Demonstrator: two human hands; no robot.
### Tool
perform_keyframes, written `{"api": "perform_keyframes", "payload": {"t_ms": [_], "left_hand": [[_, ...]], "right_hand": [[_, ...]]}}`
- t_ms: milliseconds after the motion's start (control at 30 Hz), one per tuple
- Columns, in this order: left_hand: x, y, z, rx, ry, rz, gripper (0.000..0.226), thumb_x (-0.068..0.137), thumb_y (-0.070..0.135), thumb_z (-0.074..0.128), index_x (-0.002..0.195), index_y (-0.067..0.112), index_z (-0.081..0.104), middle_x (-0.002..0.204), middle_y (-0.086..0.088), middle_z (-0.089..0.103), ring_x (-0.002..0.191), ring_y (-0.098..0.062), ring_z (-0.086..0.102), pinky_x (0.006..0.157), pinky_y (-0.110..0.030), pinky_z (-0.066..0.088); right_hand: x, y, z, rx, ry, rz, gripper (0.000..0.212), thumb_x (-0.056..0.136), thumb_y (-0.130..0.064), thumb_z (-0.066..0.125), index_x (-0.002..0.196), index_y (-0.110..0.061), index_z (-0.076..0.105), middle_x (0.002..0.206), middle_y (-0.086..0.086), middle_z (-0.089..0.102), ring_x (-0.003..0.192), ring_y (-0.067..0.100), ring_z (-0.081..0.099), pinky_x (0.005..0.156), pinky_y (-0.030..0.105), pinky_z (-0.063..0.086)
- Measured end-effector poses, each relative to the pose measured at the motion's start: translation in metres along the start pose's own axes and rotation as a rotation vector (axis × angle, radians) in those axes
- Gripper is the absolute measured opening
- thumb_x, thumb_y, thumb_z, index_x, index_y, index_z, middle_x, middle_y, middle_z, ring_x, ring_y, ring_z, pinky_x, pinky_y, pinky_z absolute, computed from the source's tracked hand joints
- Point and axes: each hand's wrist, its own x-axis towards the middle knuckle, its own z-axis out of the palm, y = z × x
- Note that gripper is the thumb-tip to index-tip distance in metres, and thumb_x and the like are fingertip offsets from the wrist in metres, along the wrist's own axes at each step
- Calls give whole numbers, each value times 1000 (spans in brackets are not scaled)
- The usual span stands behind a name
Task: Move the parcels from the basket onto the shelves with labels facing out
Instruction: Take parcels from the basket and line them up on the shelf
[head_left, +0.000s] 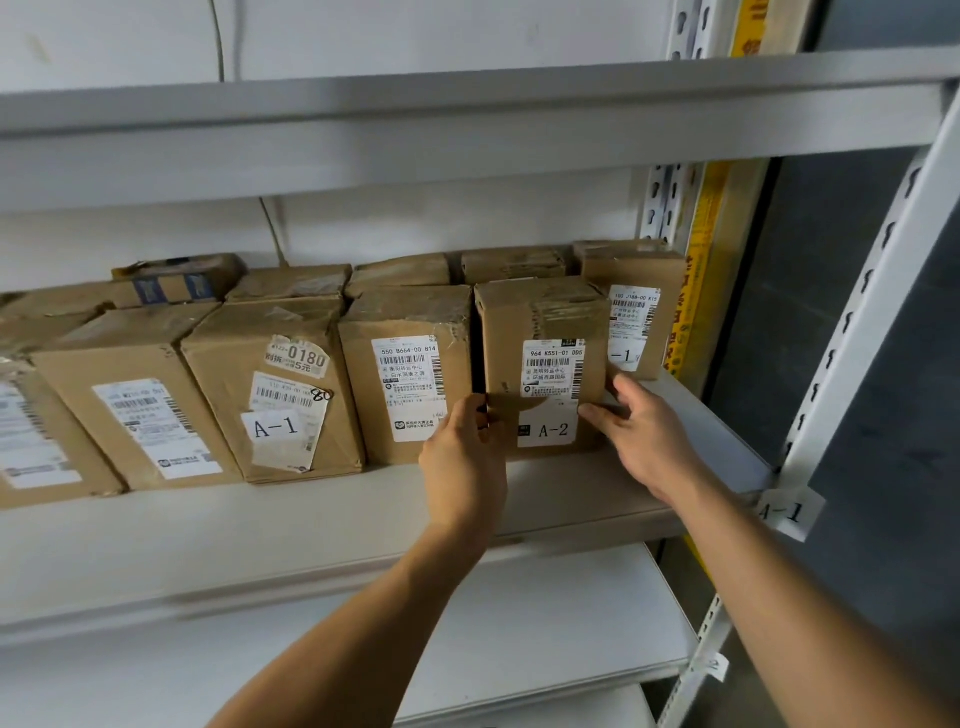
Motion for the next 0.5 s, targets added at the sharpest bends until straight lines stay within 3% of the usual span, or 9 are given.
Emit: {"api": "perform_keyframes", "payload": {"t_ms": [100,233,367,500], "left_hand": [[3,0,-3,23,-17,23,22,93,22,73,114,21,73,100,2,78,86,-22,71,71,-37,59],[7,-2,-8,54,-70,48,20,95,26,71,113,19,70,99,1,77,82,-24,72,69,-41,60],[9,-2,-22,7,-102,79,25,96,36,69,113,18,72,98,0,78,81,-26,74,68,-37,59],[4,-7,-39,-60,-199,123,24,99,33,70,120,21,70,104,1,79,85,-18,77,68,-38,62]], "right_hand": [[1,-2,-1,-12,6,19,46,99,-28,73,140,-40,58,132,-25,65,132,5,56,117,46,46],[-4,-10,0,-38,40,64,66,98,-29,73,158,-30,46,156,-11,53,141,4,44,120,41,41],[-24,-17,5,-81,107,90,65,100,-26,71,159,-29,43,142,-23,47,131,-5,42,98,12,38],[-58,-26,12,-124,214,79,57,100,-28,73,153,-32,53,149,-17,58,132,-3,54,106,16,42]]}}
